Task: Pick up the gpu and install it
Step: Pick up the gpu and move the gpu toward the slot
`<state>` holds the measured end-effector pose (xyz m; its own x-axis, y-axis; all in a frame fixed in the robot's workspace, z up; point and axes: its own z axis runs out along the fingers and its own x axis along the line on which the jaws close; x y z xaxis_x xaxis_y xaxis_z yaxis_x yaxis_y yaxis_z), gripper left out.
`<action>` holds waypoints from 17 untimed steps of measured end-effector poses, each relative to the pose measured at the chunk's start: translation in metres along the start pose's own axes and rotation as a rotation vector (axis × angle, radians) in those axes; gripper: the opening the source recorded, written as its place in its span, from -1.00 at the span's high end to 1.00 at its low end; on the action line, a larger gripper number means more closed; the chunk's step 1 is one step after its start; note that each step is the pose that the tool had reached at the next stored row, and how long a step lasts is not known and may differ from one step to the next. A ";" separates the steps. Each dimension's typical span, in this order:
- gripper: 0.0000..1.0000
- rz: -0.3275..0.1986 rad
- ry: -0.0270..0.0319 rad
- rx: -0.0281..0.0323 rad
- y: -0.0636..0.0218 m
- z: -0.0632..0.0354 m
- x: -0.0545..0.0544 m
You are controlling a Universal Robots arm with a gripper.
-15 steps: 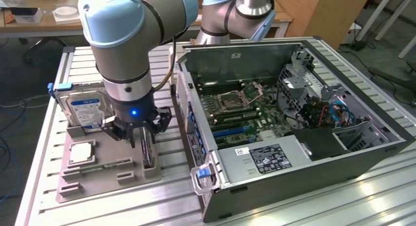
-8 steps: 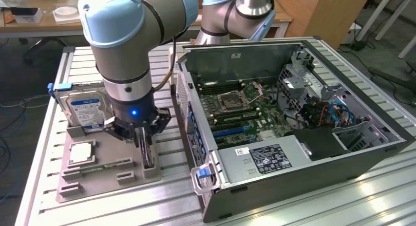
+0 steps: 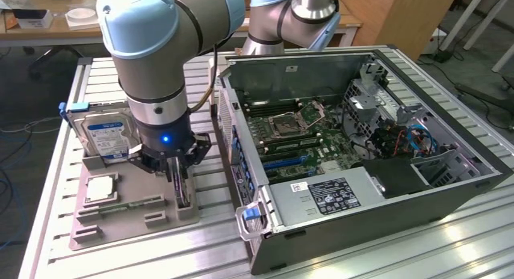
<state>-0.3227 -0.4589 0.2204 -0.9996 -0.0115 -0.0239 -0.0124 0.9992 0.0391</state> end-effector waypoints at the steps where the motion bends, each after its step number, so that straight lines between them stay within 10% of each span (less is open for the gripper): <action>1: 0.29 0.000 -0.0001 0.0000 0.0000 0.0000 0.000; 17: 0.45 0.000 0.0000 0.0000 0.0000 0.0003 -0.002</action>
<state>-0.3209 -0.4589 0.2202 -0.9996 -0.0115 -0.0239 -0.0124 0.9992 0.0391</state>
